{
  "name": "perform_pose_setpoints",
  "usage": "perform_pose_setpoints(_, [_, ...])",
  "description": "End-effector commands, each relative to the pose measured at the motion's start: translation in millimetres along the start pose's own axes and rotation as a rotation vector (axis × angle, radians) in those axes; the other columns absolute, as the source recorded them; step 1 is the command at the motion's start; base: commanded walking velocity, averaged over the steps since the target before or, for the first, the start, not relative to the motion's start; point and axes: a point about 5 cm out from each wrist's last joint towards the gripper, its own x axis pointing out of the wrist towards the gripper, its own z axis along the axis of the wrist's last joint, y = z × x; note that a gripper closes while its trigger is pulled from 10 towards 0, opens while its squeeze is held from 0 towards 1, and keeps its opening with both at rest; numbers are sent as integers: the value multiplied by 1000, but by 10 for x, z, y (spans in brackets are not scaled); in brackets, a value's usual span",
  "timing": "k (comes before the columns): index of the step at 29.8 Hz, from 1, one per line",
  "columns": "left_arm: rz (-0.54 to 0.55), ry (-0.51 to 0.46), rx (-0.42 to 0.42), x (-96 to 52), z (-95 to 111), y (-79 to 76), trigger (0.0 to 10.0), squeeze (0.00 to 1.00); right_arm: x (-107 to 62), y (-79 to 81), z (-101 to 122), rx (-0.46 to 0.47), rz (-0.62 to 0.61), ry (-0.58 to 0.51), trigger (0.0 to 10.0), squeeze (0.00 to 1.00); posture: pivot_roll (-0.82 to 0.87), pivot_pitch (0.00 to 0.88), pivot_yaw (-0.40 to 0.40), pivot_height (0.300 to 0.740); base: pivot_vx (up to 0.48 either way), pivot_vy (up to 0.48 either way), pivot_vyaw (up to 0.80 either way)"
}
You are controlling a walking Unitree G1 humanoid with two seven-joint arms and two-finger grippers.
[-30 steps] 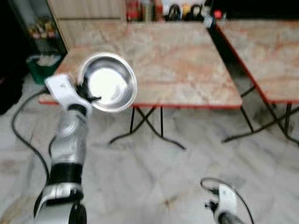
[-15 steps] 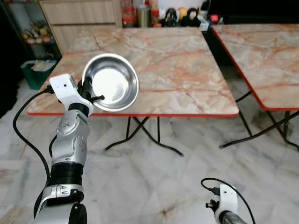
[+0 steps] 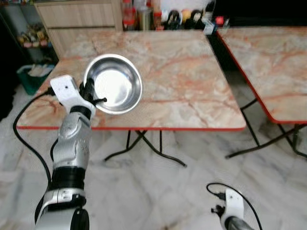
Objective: Setting the table
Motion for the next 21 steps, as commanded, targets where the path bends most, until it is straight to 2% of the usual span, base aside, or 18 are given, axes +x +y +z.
perform_pose_setpoints(1, [16,-28,5,5,87,69,10000,0,6,99,-14,4,23,7,10000,0,45,88,-21,736,330,0,0])
perform_pose_setpoints(21, [-31,7,-5,-5,15,-17,10000,0,3,97,-37,-2,22,13,10000,0,36,69,-15,736,330,0,0])
